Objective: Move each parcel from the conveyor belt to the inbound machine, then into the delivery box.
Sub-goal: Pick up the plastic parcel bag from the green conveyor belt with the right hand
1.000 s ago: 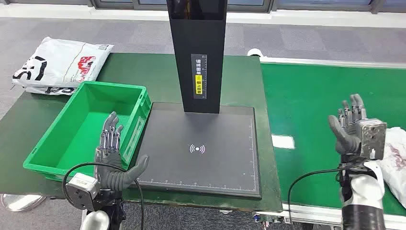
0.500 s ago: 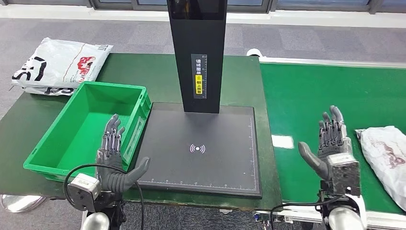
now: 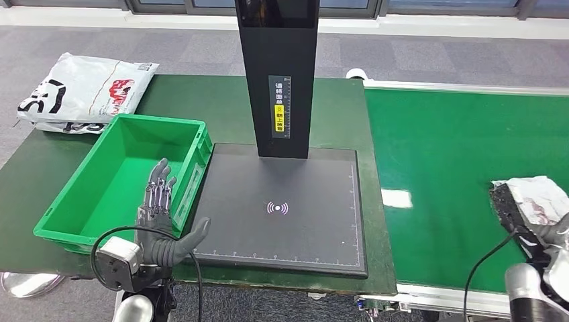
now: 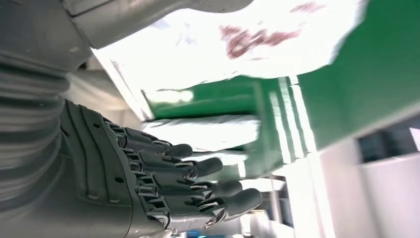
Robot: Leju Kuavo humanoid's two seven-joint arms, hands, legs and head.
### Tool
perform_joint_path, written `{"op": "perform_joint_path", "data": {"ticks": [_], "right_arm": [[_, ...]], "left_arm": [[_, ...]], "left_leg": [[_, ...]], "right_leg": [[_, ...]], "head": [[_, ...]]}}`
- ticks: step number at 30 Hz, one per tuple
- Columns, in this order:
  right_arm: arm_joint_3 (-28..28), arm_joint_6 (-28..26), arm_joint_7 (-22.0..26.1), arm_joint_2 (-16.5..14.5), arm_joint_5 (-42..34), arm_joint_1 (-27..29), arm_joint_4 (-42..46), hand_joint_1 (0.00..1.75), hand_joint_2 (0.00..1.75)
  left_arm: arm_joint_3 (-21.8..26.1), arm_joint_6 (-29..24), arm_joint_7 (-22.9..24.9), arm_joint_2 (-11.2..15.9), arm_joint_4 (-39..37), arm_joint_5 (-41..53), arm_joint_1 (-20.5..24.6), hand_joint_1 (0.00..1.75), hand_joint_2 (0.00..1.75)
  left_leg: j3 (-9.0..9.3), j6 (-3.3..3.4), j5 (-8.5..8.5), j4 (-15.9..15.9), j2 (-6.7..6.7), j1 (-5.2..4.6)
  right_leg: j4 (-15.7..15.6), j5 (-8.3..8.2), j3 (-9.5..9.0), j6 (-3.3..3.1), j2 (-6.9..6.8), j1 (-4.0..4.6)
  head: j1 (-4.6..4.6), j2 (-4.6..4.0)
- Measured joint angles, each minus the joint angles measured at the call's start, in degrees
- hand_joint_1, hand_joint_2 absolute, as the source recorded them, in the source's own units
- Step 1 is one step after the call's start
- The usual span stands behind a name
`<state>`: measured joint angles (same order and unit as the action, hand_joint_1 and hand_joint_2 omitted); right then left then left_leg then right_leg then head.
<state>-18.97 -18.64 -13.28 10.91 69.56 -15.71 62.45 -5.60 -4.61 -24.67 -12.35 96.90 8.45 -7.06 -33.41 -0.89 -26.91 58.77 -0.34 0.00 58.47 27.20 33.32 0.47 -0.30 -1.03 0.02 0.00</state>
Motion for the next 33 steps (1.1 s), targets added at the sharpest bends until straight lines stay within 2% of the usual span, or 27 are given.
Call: {"op": "perform_joint_path", "data": {"ticks": [9, 12, 16, 20, 23, 26, 30, 33], "right_arm": [[-1.08, 2.00, -2.34, 6.62, 4.75, -10.98, -21.67, 0.00, 1.75], [-1.08, 4.11, -4.28, 8.54, 6.82, -14.37, -27.62, 0.00, 1.75], [-1.08, 7.75, -4.06, 10.93, 7.69, -17.74, -33.27, 0.00, 1.75], [-1.08, 14.27, -0.49, 12.07, 7.21, -20.05, -37.04, 0.00, 1.75], [-1.07, 19.34, 4.09, 12.11, 6.70, -21.77, -38.92, 0.00, 1.75], [-0.67, 24.18, 6.34, 12.10, 7.72, -23.55, -40.19, 0.00, 1.75], [0.81, 27.27, 7.57, 12.09, 8.71, -24.84, -41.28, 0.00, 1.75], [1.66, 29.57, 10.26, 12.06, 8.55, -25.28, -41.78, 0.00, 1.75]], "left_arm": [[0.00, -0.13, -0.90, 0.42, -0.57, -1.03, 0.16, 0.00, 1.75], [0.00, 0.21, -1.14, 0.60, -0.64, -1.29, 0.28, 0.00, 1.75], [0.00, 0.93, -1.32, 0.92, -1.00, -1.67, 0.45, 0.00, 1.75], [0.00, 1.57, -1.65, 1.19, -1.52, -1.87, 0.94, 0.00, 1.75], [0.00, 1.83, -1.92, 1.35, -1.75, -1.87, 1.26, 0.00, 1.75], [0.00, 2.35, -1.97, 1.55, -1.80, -2.04, 1.34, 0.00, 1.75], [0.00, 3.79, -2.04, 1.79, -1.81, -3.14, 1.36, 0.00, 1.75], [0.01, 4.59, -2.17, 1.99, -1.80, -3.80, 1.35, 0.00, 1.75]], "left_leg": [[0.00, 0.00, 0.00, -0.01, 0.08, 0.00], [0.00, 0.01, 0.01, -0.01, 0.07, 0.00], [-0.01, 0.01, 0.01, 0.00, 0.06, 0.00], [-0.01, 0.01, 0.01, -0.01, 0.08, 0.00], [0.00, 0.02, 0.01, -0.02, 0.10, 0.00], [0.00, 0.05, 0.05, -0.02, 0.07, 0.01], [-0.02, 0.07, 0.06, -0.02, 0.02, 0.01], [-0.03, 0.07, 0.06, -0.02, 0.03, 0.01]], "right_leg": [[0.01, -0.01, 0.06, -0.01, 0.17, 0.00], [0.01, -0.01, 0.05, -0.01, 0.14, -0.01], [0.01, -0.02, 0.04, 0.00, 0.13, -0.02], [0.01, -0.03, 0.05, 0.01, 0.16, -0.02], [0.02, -0.04, 0.06, 0.01, 0.18, -0.01], [0.02, -0.04, 0.04, 0.01, 0.14, 0.00], [0.03, -0.04, 0.01, 0.01, 0.08, 0.00], [0.03, -0.04, 0.01, 0.01, 0.09, 0.00]], "head": [[0.00, 0.00], [0.00, 0.00], [0.00, 0.00], [0.00, 0.00], [0.01, 0.00], [0.00, 0.00], [0.00, 0.00], [0.00, 0.00]]}}
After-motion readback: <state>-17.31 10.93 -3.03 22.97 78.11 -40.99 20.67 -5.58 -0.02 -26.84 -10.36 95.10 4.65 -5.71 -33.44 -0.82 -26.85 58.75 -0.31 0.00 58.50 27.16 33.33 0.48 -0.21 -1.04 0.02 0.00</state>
